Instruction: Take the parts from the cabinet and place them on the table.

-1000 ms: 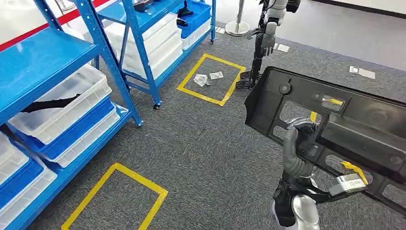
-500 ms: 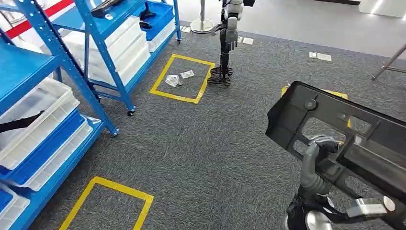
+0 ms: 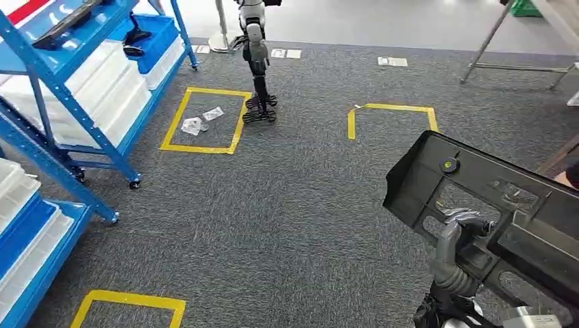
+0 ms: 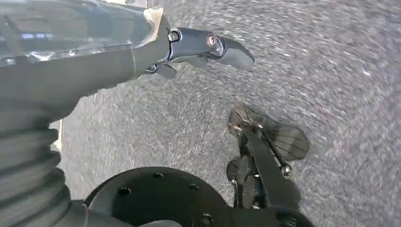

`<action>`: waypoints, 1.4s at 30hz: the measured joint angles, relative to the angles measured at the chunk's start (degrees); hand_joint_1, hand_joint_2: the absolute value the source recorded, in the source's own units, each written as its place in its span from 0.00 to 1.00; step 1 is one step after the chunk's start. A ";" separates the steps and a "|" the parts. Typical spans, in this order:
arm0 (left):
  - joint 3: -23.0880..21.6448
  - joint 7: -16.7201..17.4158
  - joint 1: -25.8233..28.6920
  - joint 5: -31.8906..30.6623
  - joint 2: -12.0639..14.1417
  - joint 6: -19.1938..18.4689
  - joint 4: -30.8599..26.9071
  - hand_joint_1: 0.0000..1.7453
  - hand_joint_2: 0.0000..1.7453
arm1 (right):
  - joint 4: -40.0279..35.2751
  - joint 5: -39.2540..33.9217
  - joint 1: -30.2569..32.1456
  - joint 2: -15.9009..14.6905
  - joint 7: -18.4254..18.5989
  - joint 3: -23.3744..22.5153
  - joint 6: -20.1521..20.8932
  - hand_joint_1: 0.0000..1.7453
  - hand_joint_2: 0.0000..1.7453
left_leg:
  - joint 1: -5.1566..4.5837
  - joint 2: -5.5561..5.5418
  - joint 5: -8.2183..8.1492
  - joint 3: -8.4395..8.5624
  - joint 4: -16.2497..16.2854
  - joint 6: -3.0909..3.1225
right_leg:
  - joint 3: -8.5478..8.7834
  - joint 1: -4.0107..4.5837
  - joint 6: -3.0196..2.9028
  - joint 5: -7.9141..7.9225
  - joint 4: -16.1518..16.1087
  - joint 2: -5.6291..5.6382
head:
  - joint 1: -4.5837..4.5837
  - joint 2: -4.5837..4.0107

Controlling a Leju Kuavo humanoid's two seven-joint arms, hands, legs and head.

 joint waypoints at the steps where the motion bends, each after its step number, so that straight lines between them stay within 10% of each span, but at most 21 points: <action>1: 0.00 0.07 -0.02 -0.04 0.59 0.20 -0.02 0.00 1.00 | 0.00 -0.02 -0.04 0.09 0.06 -0.06 0.04 1.00 1.00 | -0.13 -3.24 -0.07 0.77 -1.81 1.00 | -0.09 -0.11 0.04 0.00 0.04 0.44 | 0.30 0.00; 5: -0.33 0.37 -0.15 -0.55 0.81 0.44 0.07 0.00 1.00 | -0.92 -0.42 1.78 0.04 -0.11 -0.11 0.59 1.00 1.00 | -0.75 -0.80 0.32 1.29 -3.26 0.64 | -1.03 -0.38 0.99 0.63 -0.47 3.20 | 0.00 0.00; 8: -0.35 0.41 -0.07 -0.20 1.11 1.48 0.07 0.00 1.00 | -1.92 -0.02 3.01 -0.04 -0.31 0.77 0.30 1.00 1.00 | -0.03 2.04 1.27 2.45 -4.93 0.43 | -4.26 0.27 0.51 -2.76 5.78 -3.92 | 0.46 0.00; 11: -0.31 0.72 0.02 0.51 1.46 2.08 0.07 0.00 1.00 | -2.86 1.16 4.81 -0.48 -0.31 5.09 -3.28 1.00 1.00 | 0.01 5.00 1.14 2.29 -4.89 0.35 | -9.74 -0.24 1.08 -6.73 17.05 -5.13 | 0.61 0.00; 13: -0.33 0.72 -0.01 0.52 1.53 2.21 0.09 0.00 1.00 | -3.14 1.31 5.48 -0.65 -0.31 6.82 -4.41 1.00 1.00 | 0.13 6.62 0.96 2.35 -4.86 0.09 | -7.63 -0.75 2.46 -5.02 13.55 -5.59 | 0.57 0.00; 15: -0.33 0.72 -0.08 0.61 1.51 2.23 0.09 0.00 1.00 | -3.52 1.31 5.62 -0.88 -0.31 7.59 -4.63 1.00 1.00 | 0.33 8.02 0.63 2.61 -4.70 -0.43 | -0.85 -1.18 3.95 -1.41 2.02 -7.55 | 0.57 0.00; 16: -0.31 0.72 -0.18 0.78 1.68 2.38 0.07 0.00 1.00 | -3.67 1.29 5.56 -1.09 -0.31 7.99 -4.83 1.00 1.00 | 0.13 8.53 0.34 2.86 -4.46 -0.92 | 0.49 -1.05 3.30 -1.29 -0.35 -10.02 | 0.51 0.00; 17: -0.24 0.72 -0.17 1.25 1.75 2.51 0.09 0.00 1.00 | -3.77 1.20 5.59 -1.14 -0.29 8.36 -4.89 1.00 1.00 | -0.21 8.92 -0.06 2.42 -4.29 -1.48 | 0.96 -0.88 2.92 -0.75 -0.77 -10.17 | 0.53 0.00; 20: 0.96 0.72 -0.61 3.63 1.59 3.96 0.13 0.00 1.00 | -3.69 1.11 5.03 -1.44 0.18 10.28 -4.72 1.00 1.00 | 0.24 10.68 -0.21 3.30 -4.60 -2.49 | 0.71 -0.35 0.68 -0.62 -0.65 -7.91 | 0.31 0.00; 21: 1.60 0.72 -0.81 4.60 1.35 4.72 0.13 0.00 1.00 | -3.56 1.11 4.30 -1.46 0.72 11.22 -4.44 1.00 1.00 | 0.54 10.33 -0.51 3.24 -4.41 -2.90 | 0.68 -0.82 0.06 -0.26 -0.88 -7.19 | 0.26 0.00; 23: 2.87 0.63 -1.00 5.97 1.03 6.06 0.17 0.00 1.00 | -2.79 0.85 1.64 -1.35 2.21 13.21 -3.69 1.00 1.00 | 0.76 4.86 -4.20 1.40 0.20 -3.33 | 0.39 -0.97 -0.43 0.04 -0.92 -6.06 | -0.02 0.00; 26: 4.13 0.24 -0.87 6.56 0.44 6.95 0.26 0.00 1.00 | -0.24 -0.15 -4.34 -0.46 4.40 14.56 -2.67 1.00 1.00 | 0.76 3.35 -9.76 -5.14 12.80 -3.19 | -0.40 -0.56 -1.19 0.54 -0.86 -3.82 | -0.24 0.00; 29: 4.02 -0.55 -0.78 3.82 0.17 4.69 0.39 0.00 1.00 | 1.38 -1.22 -8.06 -0.37 5.25 12.83 -2.43 1.00 1.00 | 0.73 3.03 -4.63 -3.14 7.52 -2.46 | -0.44 -0.34 -1.04 0.86 -0.84 -1.83 | -0.22 0.00; 31: 3.32 -0.68 -0.84 1.77 0.24 3.21 0.37 0.00 1.00 | 1.46 -1.40 -9.06 -0.35 4.81 10.07 -1.55 1.00 1.00 | 0.82 -0.84 -0.15 1.68 -2.22 -1.84 | -0.37 -0.48 -0.76 1.04 -0.84 -0.92 | -0.24 0.00; 32: 2.82 -0.70 -0.83 1.00 0.31 2.64 0.39 0.00 1.00 | 1.42 -1.36 -9.02 -0.33 4.29 8.32 -0.84 1.00 1.00 | 0.71 -1.44 -0.53 2.28 -3.46 -1.88 | -0.57 0.27 -0.46 1.10 -0.66 -0.62 | -0.13 0.00; 36: 1.05 -1.31 -0.75 -1.38 0.63 1.27 0.39 0.00 1.00 | 0.81 -0.05 -7.97 0.22 2.62 4.18 0.48 1.00 1.00 | 0.08 1.42 0.36 2.34 -4.17 -0.62 | -1.51 -0.42 1.20 1.92 -1.17 1.41 | -0.13 0.00; 38: 0.15 -1.27 -0.86 -1.86 0.96 1.22 0.37 0.00 1.00 | 0.07 0.68 -7.43 0.35 2.30 3.15 0.48 1.00 1.00 | 0.22 2.92 0.94 2.69 -4.69 0.10 | -3.68 -0.17 0.55 -0.60 2.95 -3.54 | 0.32 0.00; 42: -0.44 -1.03 -0.62 -1.92 1.33 1.38 0.39 0.00 1.00 | 0.00 0.81 -6.57 0.57 2.27 2.38 0.48 1.00 1.00 | -0.13 6.36 0.90 2.43 -4.65 0.19 | -10.07 -0.27 0.84 -5.57 17.25 -5.11 | 0.42 0.00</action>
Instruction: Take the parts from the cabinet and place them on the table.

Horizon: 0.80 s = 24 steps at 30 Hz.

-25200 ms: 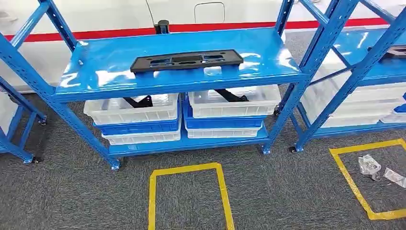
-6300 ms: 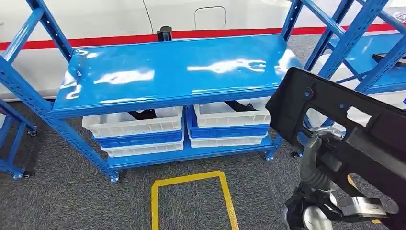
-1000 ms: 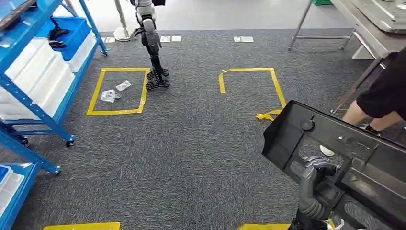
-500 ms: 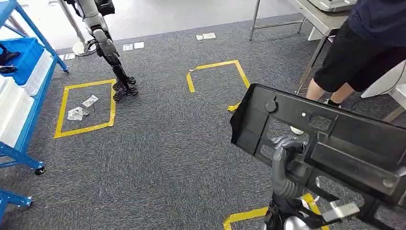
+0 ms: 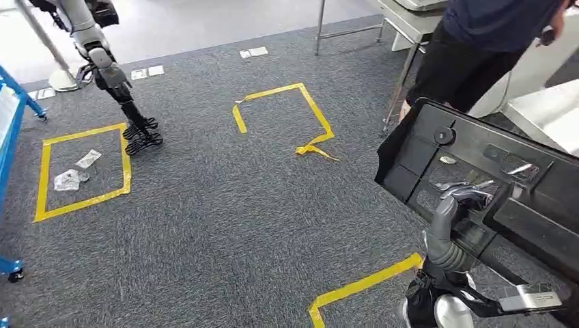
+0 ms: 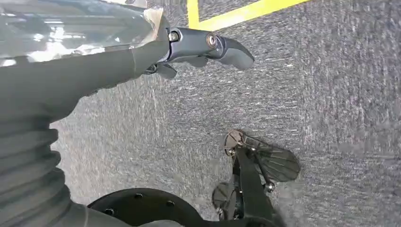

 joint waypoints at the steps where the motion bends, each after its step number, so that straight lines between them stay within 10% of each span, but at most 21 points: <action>1: -0.09 0.02 -0.04 0.00 0.04 0.00 0.00 0.00 1.00 | 0.00 0.00 0.18 0.00 0.00 -0.33 0.00 1.00 1.00 | 0.00 0.72 -0.02 -0.03 0.01 -0.02 | 0.96 -0.06 0.50 0.69 -1.52 -0.16 | 0.00 0.00; 3: -0.17 0.63 -0.13 -0.06 0.07 0.26 0.00 0.00 1.00 | 0.00 0.00 0.10 0.00 0.00 -0.59 0.00 1.00 1.00 | 0.00 2.12 -0.16 0.10 0.04 -0.22 | 6.91 -0.15 1.60 4.02 -11.81 -1.46 | 0.00 0.00; 5: -0.26 1.09 -0.16 -0.11 0.26 0.65 0.00 0.00 1.00 | 0.00 -0.04 0.06 0.00 -0.04 -0.72 -0.13 1.00 1.00 | -0.71 3.12 -0.69 0.20 0.32 -0.85 | 10.87 0.30 1.14 4.93 -18.34 -6.18 | 0.09 0.00; 9: -0.59 1.73 -0.24 -0.48 0.39 0.98 0.02 0.00 1.00 | 0.02 -0.72 0.42 -0.26 -0.42 -1.29 -0.31 1.00 1.00 | -0.56 5.41 -0.91 0.56 0.39 -1.74 | 10.46 0.33 -0.48 5.61 -18.46 -3.00 | -0.37 0.00; 12: -0.96 2.12 -0.26 -0.57 0.37 1.11 0.04 0.00 1.00 | 0.00 -1.22 0.76 -0.46 -1.05 -1.66 -0.46 1.00 1.00 | 0.24 -1.46 -5.68 -2.28 6.85 -2.80 | 10.41 -0.32 -1.39 6.09 -18.63 -1.10 | -0.74 0.00; 15: -0.96 2.51 0.11 -0.52 0.37 1.55 0.07 0.00 1.00 | -0.22 -1.51 1.59 -0.63 -1.18 -1.73 -0.50 1.00 1.00 | 0.39 -2.75 -9.53 -7.67 17.72 -3.01 | 10.00 -0.09 -1.75 6.28 -18.54 1.18 | -0.83 0.00; 18: -0.96 2.56 0.09 -0.24 0.37 1.95 0.07 0.00 1.00 | -0.74 -1.81 2.28 -0.79 -1.18 -1.75 -0.55 1.00 1.00 | 0.78 -3.62 -3.36 -4.00 9.55 -2.79 | 10.02 -0.14 -1.47 6.46 -18.38 3.62 | -0.85 0.00; 20: -0.96 2.51 0.02 -0.15 0.39 1.77 0.07 0.00 1.00 | -1.12 -1.90 2.27 -0.90 -1.22 -1.75 -0.61 1.00 1.00 | 1.32 -8.76 -1.58 -0.40 2.18 -2.69 | 9.76 0.09 -1.03 6.66 -18.15 4.89 | -0.83 0.00; 24: -0.96 1.27 -0.03 0.02 0.22 0.55 0.07 0.00 1.00 | -1.77 -2.16 3.33 -1.05 -1.44 -1.73 -1.01 1.00 1.00 | 0.32 -6.41 -1.15 -0.32 1.27 -1.66 | 8.69 -0.39 0.77 7.65 -18.64 7.43 | -0.81 0.00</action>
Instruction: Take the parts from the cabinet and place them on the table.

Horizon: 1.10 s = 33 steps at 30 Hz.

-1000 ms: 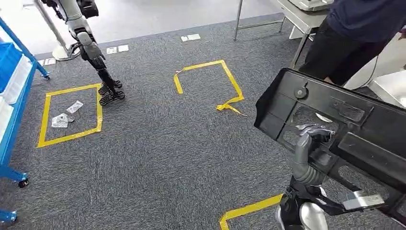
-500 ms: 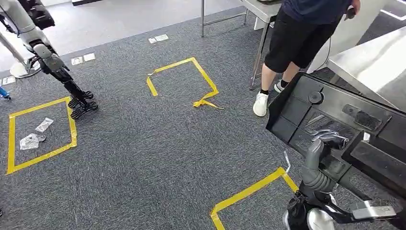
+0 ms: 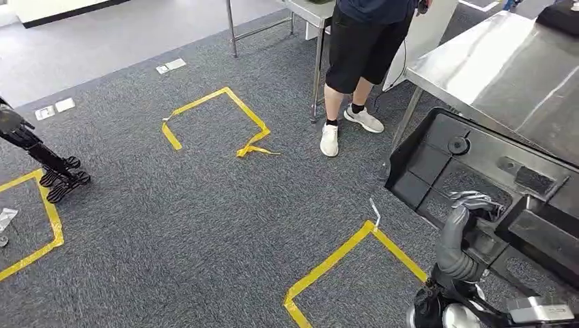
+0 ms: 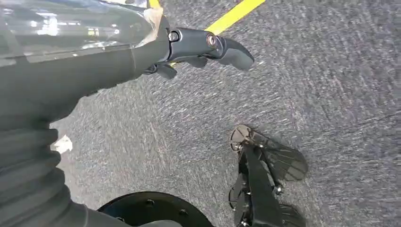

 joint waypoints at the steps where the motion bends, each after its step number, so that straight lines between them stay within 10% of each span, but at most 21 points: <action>1: 0.00 -0.15 -0.06 0.00 -0.09 -0.09 0.00 0.00 1.00 | -0.17 -0.04 0.43 -0.18 -0.09 0.00 -0.13 1.00 1.00 | 0.43 0.97 0.66 0.35 -0.61 0.80 | -0.78 0.16 -0.01 -0.17 0.67 -1.37 | 0.07 0.00; 3: 0.00 -0.31 0.04 0.07 -0.20 -0.20 0.00 0.00 1.00 | -0.41 -0.06 0.43 -0.33 -0.15 0.02 -0.24 1.00 1.00 | 0.08 2.54 0.90 0.17 -0.64 1.38 | -3.16 0.43 -0.74 -3.50 5.91 -6.25 | 0.28 0.00; 6: 0.02 -0.52 0.34 0.15 -0.24 -0.50 0.00 0.00 1.00 | -0.48 -0.07 0.89 -0.37 -0.17 0.02 -0.28 1.00 1.00 | -0.22 5.47 0.91 -0.21 -0.60 1.49 | -8.30 0.40 -0.72 -8.03 18.24 -7.26 | 0.28 0.00; 9: 0.02 -0.68 0.25 0.15 -0.40 -0.57 0.00 0.00 1.00 | -0.52 -0.06 1.22 -0.46 -0.17 0.02 -0.28 1.00 1.00 | -0.18 7.82 0.83 -0.18 -0.55 1.38 | -2.81 0.25 0.85 -5.00 9.74 -8.29 | 0.26 0.00; 11: 0.02 -0.76 0.19 0.15 -0.55 -0.59 0.00 0.00 1.00 | -0.79 -0.06 1.21 -0.57 -0.17 0.02 -0.28 1.00 1.00 | -0.46 8.80 0.58 0.03 -0.37 0.97 | 2.43 0.32 1.14 -3.32 0.76 -12.66 | 0.31 0.00; 15: 0.02 -0.72 0.02 0.22 -0.83 -0.52 0.00 0.00 1.00 | -0.96 -0.09 1.55 -0.77 -0.33 -0.04 -0.24 1.00 1.00 | -0.66 10.87 0.45 0.22 -0.33 -0.16 | 2.18 1.18 -0.53 -2.89 0.55 -10.45 | -0.04 0.00; 16: 0.02 -0.70 -0.10 0.26 -0.85 -0.46 0.00 0.00 1.00 | -1.14 -0.11 1.57 -0.76 -0.35 -0.07 -0.24 1.00 1.00 | -0.57 11.18 0.09 0.08 -0.16 -0.56 | 2.42 0.32 -1.16 -2.51 0.08 -9.70 | 0.07 0.00; 18: 0.02 -0.61 -0.18 0.37 -0.88 -0.33 0.00 0.00 1.00 | -1.44 -0.06 1.44 -0.68 -0.35 -0.04 -0.11 1.00 1.00 | 0.00 5.45 -3.01 -1.69 4.01 -1.26 | 2.29 -0.06 -2.04 -2.26 0.04 -8.74 | -0.35 0.00; 20: 0.04 -0.55 0.03 0.61 -0.94 -0.13 0.00 0.00 1.00 | -1.44 -0.04 1.39 -0.48 -0.26 0.04 0.02 1.00 1.00 | 0.13 3.70 -7.44 -5.97 13.32 -1.55 | 2.05 0.06 -2.42 -2.10 0.05 -7.45 | -0.48 0.00; 22: 0.07 -0.52 0.19 0.70 -0.96 0.20 0.02 0.00 1.00 | -1.35 -0.04 1.40 -0.46 -0.13 0.04 0.04 1.00 1.00 | 0.28 3.47 -7.95 -8.11 17.35 -1.72 | 1.95 0.15 -2.44 -1.95 0.09 -6.02 | -0.46 0.00; 25: 0.07 -0.52 0.16 0.77 -0.96 0.31 0.00 0.00 1.00 | -1.35 -0.04 1.24 -0.44 -0.02 0.07 0.09 1.00 1.00 | 0.86 2.16 -1.16 -3.00 6.58 -1.65 | 1.96 0.04 -2.15 -1.70 0.23 -3.72 | -0.48 0.00; 27: 0.09 -0.52 0.15 0.76 -0.94 0.30 0.00 0.00 1.00 | -1.35 -0.02 0.85 -0.39 0.00 0.11 0.11 1.00 1.00 | 1.29 -2.24 -0.40 0.02 0.20 -1.54 | 1.47 0.64 -1.59 -1.59 0.65 -2.58 | -0.46 0.00; 31: 0.09 -0.55 0.11 0.79 -0.99 0.31 0.00 0.00 1.00 | -1.38 0.04 0.78 -0.42 0.13 0.26 0.15 1.00 1.00 | 0.65 0.60 0.34 -0.20 -0.24 0.08 | -0.21 0.18 0.31 -0.45 -0.02 0.08 | -0.35 0.00; 33: 0.09 -0.59 0.00 0.79 -0.98 0.31 0.00 0.00 1.00 | -1.38 0.06 0.50 -0.55 0.15 0.28 0.15 1.00 1.00 | 0.61 2.10 0.87 0.03 -0.62 0.76 | -1.75 0.34 -0.25 -2.41 3.29 -5.75 | 0.06 0.00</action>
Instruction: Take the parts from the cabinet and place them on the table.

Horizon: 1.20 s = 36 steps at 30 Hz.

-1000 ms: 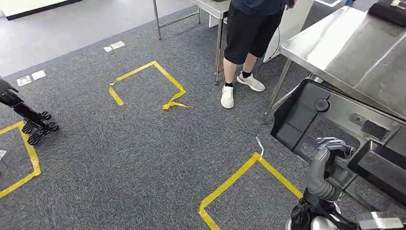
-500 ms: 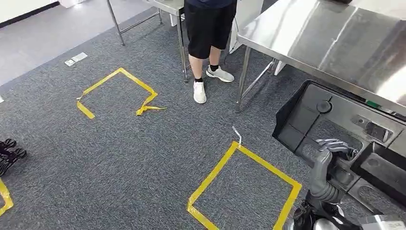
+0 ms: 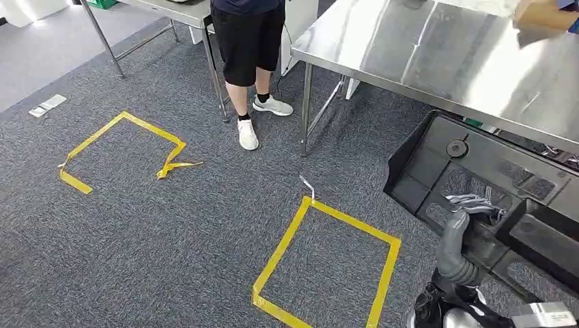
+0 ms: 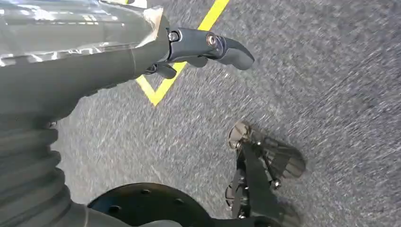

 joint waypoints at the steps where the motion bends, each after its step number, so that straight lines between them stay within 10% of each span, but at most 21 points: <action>1: 0.02 0.02 0.08 0.00 0.02 0.00 0.00 0.00 1.00 | 0.00 0.02 -0.15 0.07 0.00 0.07 0.00 1.00 1.00 | -0.19 0.93 0.05 -0.11 0.01 0.30 | -1.88 -0.02 -0.42 -2.09 4.20 -1.17 | 0.07 0.00; 4: 0.07 0.02 0.28 0.22 0.02 0.18 0.00 0.00 1.00 | 0.15 0.07 0.07 0.07 0.11 0.11 0.00 1.00 1.00 | -0.35 3.63 0.05 -0.38 0.08 0.34 | -6.51 -0.09 -0.32 -5.50 15.06 -1.60 | 0.05 0.00; 7: 0.11 0.02 0.12 0.42 -0.04 0.18 0.00 0.00 1.00 | 0.17 0.09 -0.01 0.07 0.15 0.11 0.02 1.00 1.00 | -0.29 5.67 -0.10 -0.25 0.10 0.12 | -0.66 -0.31 1.23 -1.90 5.19 -2.89 | 0.07 0.00; 9: 0.13 0.02 0.01 0.42 0.02 0.18 -0.02 0.00 1.00 | 0.15 0.15 -0.20 0.09 0.15 0.13 0.04 1.00 1.00 | -0.95 6.70 -0.63 -0.10 0.32 -0.65 | 4.02 0.12 1.11 -0.66 -2.78 -7.31 | 0.18 0.00; 13: 0.15 0.09 -0.21 0.48 -0.04 0.20 0.00 0.00 1.00 | 0.15 0.13 -0.07 0.09 0.22 0.20 0.07 1.00 1.00 | -0.74 8.90 -0.79 0.52 0.15 -1.63 | 3.64 0.31 -0.40 -0.10 -2.79 -4.30 | -0.28 0.00; 16: 0.17 0.11 -0.26 0.48 -0.07 0.20 0.00 0.00 1.00 | 0.02 0.15 -0.30 0.22 0.20 0.28 0.07 1.00 1.00 | -0.20 2.26 -5.29 -2.13 6.46 -2.53 | 3.72 -0.56 -1.75 0.28 -3.05 -2.62 | -0.67 0.00; 19: 0.28 0.18 0.09 0.48 -0.11 0.24 0.00 0.00 1.00 | 0.02 0.18 -0.28 0.35 0.20 0.63 0.07 1.00 1.00 | -0.17 1.36 -9.64 -8.11 18.15 -2.65 | 3.51 -0.33 -2.05 0.38 -3.02 -0.52 | -0.76 0.00; 22: 0.33 0.37 0.10 0.41 -0.09 0.63 0.00 0.00 1.00 | 0.02 0.22 -0.29 0.35 0.33 0.63 0.09 1.00 1.00 | 0.10 0.92 -3.65 -4.98 10.71 -2.45 | 3.65 -0.48 -1.91 0.46 -2.88 1.83 | -0.76 0.00; 23: 0.33 0.46 0.08 0.33 -0.09 0.72 0.00 0.00 1.00 | 0.02 0.20 -0.29 0.35 0.35 0.61 0.09 1.00 1.00 | 0.36 -0.31 -1.16 -2.50 5.60 -2.35 | 3.74 -0.51 -1.79 0.51 -2.86 2.62 | -0.83 0.00; 24: 0.33 0.59 0.09 0.11 -0.09 0.81 0.00 0.00 1.00 | 0.02 0.11 -0.31 0.35 0.33 0.59 0.07 1.00 1.00 | 0.72 -3.81 -0.42 -1.03 2.11 -2.30 | 3.58 -0.39 -1.56 0.58 -2.77 3.11 | -0.78 0.00; 25: 0.33 0.72 0.08 -0.13 -0.07 0.83 0.00 0.00 1.00 | 0.02 0.05 -0.45 0.33 0.37 0.59 0.09 1.00 1.00 | 0.72 -4.12 -0.85 -0.91 0.94 -2.39 | 3.14 0.22 -1.14 0.48 -2.42 3.80 | -0.59 0.00; 29: 0.33 0.68 0.01 -0.33 -0.15 0.65 0.00 0.00 1.00 | -0.13 -0.11 -0.01 0.22 0.39 0.44 0.09 1.00 1.00 | 0.48 -0.93 0.02 -0.56 0.26 -0.69 | 1.84 -0.16 0.60 1.34 -2.84 5.74 | -0.65 0.00; 31: 0.31 0.52 -0.07 -0.50 -0.11 0.52 0.00 0.00 1.00 | -0.17 -0.09 -0.14 0.15 0.37 0.24 0.09 1.00 1.00 | 0.21 0.63 0.33 -0.55 0.03 0.10 | -0.44 0.06 0.07 -1.56 1.68 -0.46 | 0.12 0.00; 34: 0.31 0.55 0.17 -0.33 -0.13 0.37 0.00 0.00 1.00 | -0.17 -0.09 0.18 0.15 0.37 0.04 0.09 1.00 1.00 | -0.07 3.26 0.28 -0.81 0.08 0.17 | -6.32 0.04 -0.24 -6.64 14.73 -1.61 | 0.13 0.00; 36: 0.33 0.55 0.13 -0.13 -0.13 0.07 0.00 0.00 1.00 | -0.17 -0.09 0.43 0.15 0.42 -0.15 0.11 1.00 1.00 | -0.06 4.83 0.20 -0.79 0.09 0.09 | -5.10 -0.12 0.75 -5.48 13.15 -1.87 | 0.14 0.00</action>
